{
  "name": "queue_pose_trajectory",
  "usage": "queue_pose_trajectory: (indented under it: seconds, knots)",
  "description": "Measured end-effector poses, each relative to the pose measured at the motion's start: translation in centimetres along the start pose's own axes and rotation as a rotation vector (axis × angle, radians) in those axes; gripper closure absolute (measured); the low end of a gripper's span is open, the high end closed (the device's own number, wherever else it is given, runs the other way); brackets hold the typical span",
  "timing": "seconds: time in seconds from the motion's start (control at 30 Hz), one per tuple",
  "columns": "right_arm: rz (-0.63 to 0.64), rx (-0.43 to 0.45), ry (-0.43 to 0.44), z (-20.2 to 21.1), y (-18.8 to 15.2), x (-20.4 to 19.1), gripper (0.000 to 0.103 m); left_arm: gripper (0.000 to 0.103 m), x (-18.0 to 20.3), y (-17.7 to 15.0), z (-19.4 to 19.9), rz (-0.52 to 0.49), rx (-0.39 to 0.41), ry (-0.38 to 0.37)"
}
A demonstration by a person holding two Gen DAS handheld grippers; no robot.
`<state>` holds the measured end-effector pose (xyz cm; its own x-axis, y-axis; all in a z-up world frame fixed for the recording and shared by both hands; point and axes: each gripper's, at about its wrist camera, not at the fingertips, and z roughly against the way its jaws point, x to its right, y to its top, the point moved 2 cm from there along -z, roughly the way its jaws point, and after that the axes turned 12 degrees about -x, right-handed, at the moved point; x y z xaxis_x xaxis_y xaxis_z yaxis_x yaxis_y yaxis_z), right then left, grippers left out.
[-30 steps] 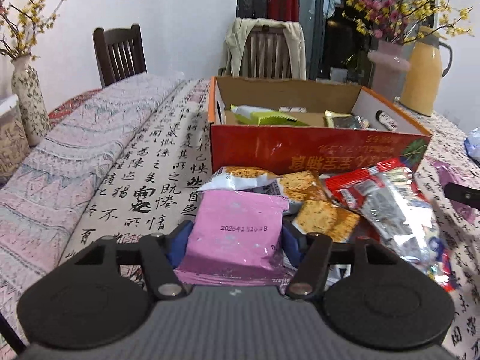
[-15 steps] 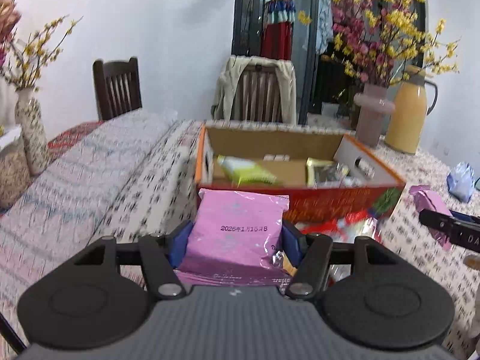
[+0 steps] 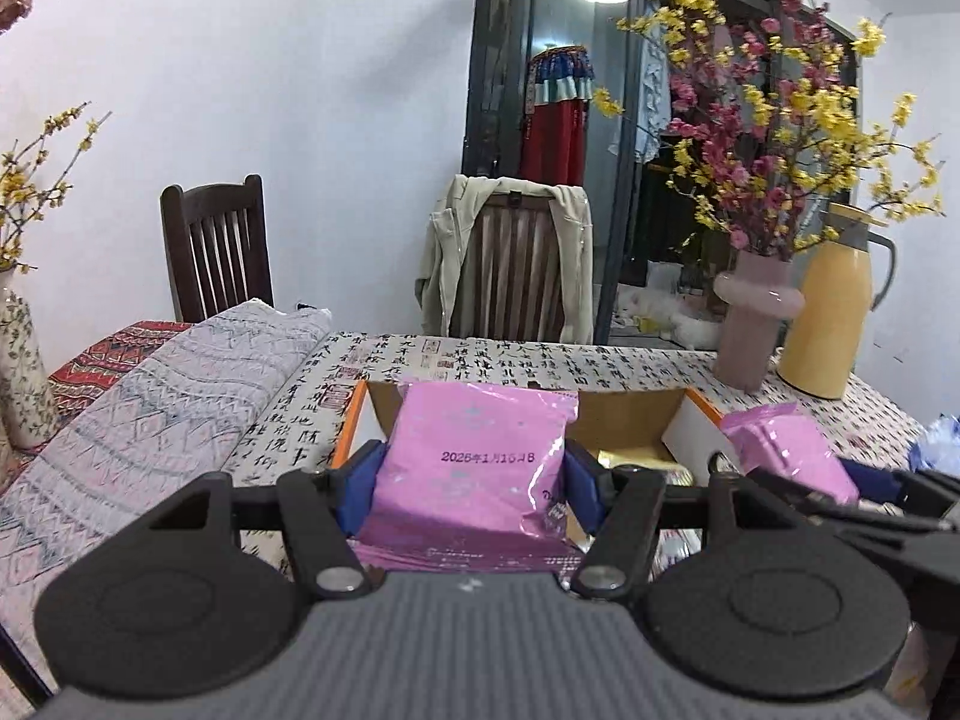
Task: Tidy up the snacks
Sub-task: 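Carry both pink packets into the orange box and open both tools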
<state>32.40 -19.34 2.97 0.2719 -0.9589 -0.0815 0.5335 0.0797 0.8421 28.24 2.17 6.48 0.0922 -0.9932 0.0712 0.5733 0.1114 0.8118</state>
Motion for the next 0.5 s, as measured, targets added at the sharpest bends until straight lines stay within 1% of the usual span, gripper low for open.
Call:
queue_pose_trajectory:
  seconds: [0.13,0.27,0.37,0.5]
  knots:
    - [-0.018,-0.012,-0.005,-3.0,0.8,-0.2,0.042,0.040,0.4,0.9,-3.0,0.017,-0.011,0.025]
    - [-0.038,-0.014,-0.008,-4.4,-0.1,0.1,0.042,0.040,-0.1,-0.2,-5.3,0.032,-0.006,0.043]
    - [-0.026,-0.030,-0.022,-5.3,-0.6,0.1,0.042,0.040,-0.8,-0.6,-6.2,0.040,-0.031,0.041]
    - [-0.027,-0.055,-0.016,-5.6,-1.0,0.2,0.042,0.039,-1.3,-0.8,-6.0,0.059,-0.023,0.031]
